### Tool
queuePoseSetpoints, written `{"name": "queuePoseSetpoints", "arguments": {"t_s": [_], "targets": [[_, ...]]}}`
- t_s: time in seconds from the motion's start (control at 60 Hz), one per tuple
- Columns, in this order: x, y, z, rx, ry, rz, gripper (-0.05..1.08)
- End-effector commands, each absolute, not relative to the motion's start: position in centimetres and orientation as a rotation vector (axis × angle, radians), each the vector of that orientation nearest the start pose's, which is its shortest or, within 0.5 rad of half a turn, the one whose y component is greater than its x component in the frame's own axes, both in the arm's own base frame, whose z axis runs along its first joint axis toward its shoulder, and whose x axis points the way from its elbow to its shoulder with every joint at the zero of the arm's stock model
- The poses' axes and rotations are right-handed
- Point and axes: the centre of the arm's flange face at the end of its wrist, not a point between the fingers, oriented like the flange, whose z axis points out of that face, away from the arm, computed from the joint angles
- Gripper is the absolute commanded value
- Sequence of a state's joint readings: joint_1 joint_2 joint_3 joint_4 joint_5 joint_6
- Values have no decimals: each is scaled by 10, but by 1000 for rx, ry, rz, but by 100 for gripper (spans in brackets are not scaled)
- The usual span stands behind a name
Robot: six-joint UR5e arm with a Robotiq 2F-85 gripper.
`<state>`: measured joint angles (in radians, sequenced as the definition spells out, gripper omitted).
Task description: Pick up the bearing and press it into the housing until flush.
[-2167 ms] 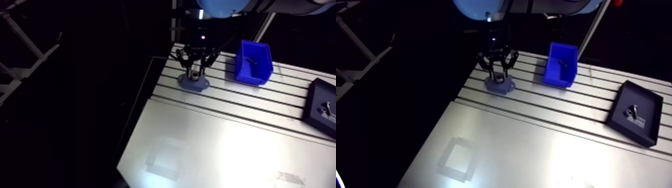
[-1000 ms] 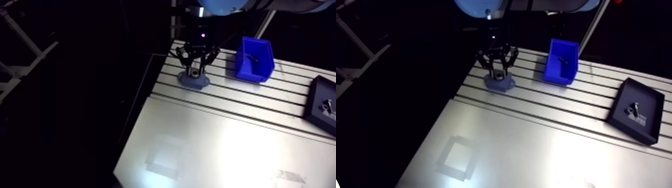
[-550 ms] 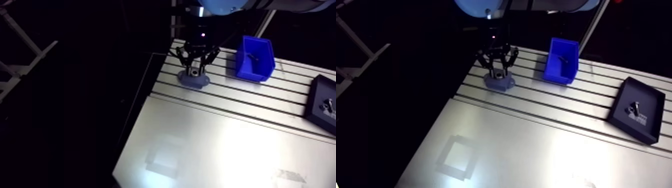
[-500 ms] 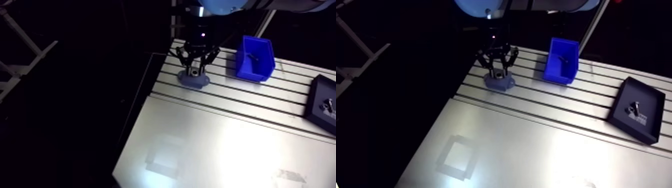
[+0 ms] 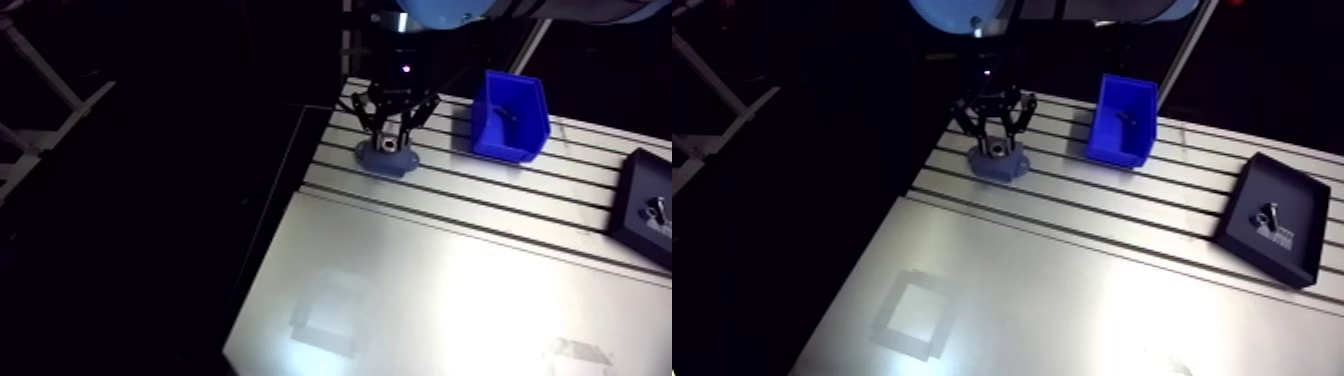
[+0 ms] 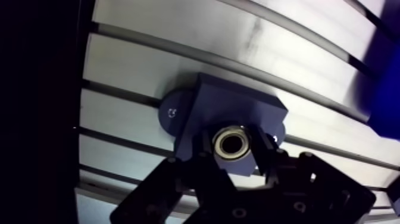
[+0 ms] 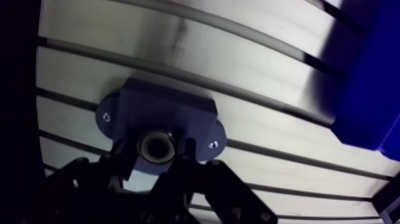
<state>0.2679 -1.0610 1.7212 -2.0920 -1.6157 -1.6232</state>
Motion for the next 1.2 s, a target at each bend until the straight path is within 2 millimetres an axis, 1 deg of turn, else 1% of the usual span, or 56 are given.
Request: {"name": "queuePoseSetpoints", "arguments": {"t_s": [0.017, 0.033, 0.05, 0.1, 0.117, 0.133, 0.15, 0.167, 0.183, 0.2, 0.217, 0.233, 0.25, 0.3, 0.333, 0.35, 0.367, 0.467, 0.6, 0.75, 0.783, 0.8, 0.817, 0.833, 0.85, 0.867, 0.883, 0.9, 0.917, 0.933, 0.95, 0.967, 0.983, 1.05, 1.2], "targets": [[-550, -282, 183, -479, 2985, 87, 36], [-550, -282, 183, -479, 2985, 87, 36], [-550, -282, 184, -479, 2987, 87, 33], [-551, -282, 184, -477, 2987, 85, 32], [-550, -282, 185, -481, 2988, 87, 26], [-550, -282, 185, -481, 2988, 87, 26], [-551, -282, 186, -482, 2991, 89, 16], [-551, -282, 186, -482, 2991, 89, 16], [-552, -282, 189, -482, 2995, 86, 10], [-552, -282, 189, -482, 2995, 86, 10], [-553, -283, 192, -483, 3001, 83, 4], [-553, -283, 192, -483, 3001, 83, 4], [-554, -283, 195, -484, 3004, 85, 2], [-555, -283, 198, -484, 3009, 84, 1], [-557, -282, 206, -482, 3022, 80, 1], [-557, -282, 206, -482, 3022, 80, 1], [-558, -282, 211, -480, 3028, 79, 1], [-560, -280, 223, -476, 3040, 78, 1], [-562, -277, 227, -467, 3042, 77, 1], [-563, -276, 239, -446, 3021, 78, 1], [-563, -276, 241, -441, 3019, 81, 3], [-563, -276, 241, -435, 3019, 82, 13], [-563, -276, 241, -435, 3019, 82, 13], [-563, -276, 240, -424, 3019, 83, 30], [-563, -276, 240, -424, 3019, 83, 30], [-563, -275, 240, -400, 3022, 83, 55], [-563, -275, 240, -400, 3022, 83, 55], [-563, -275, 240, -367, 3027, 87, 81], [-563, -275, 240, -367, 3027, 87, 81], [-563, -274, 239, -341, 3030, 95, 91], [-563, -274, 239, -341, 3030, 95, 91], [-561, -275, 237, -316, 3036, 98, 99], [-561, -274, 236, -296, 3039, 104, 103], [-559, -274, 233, -256, 3038, 112, 107], [-561, -270, 233, -195, 3045, 158, 108]]}}
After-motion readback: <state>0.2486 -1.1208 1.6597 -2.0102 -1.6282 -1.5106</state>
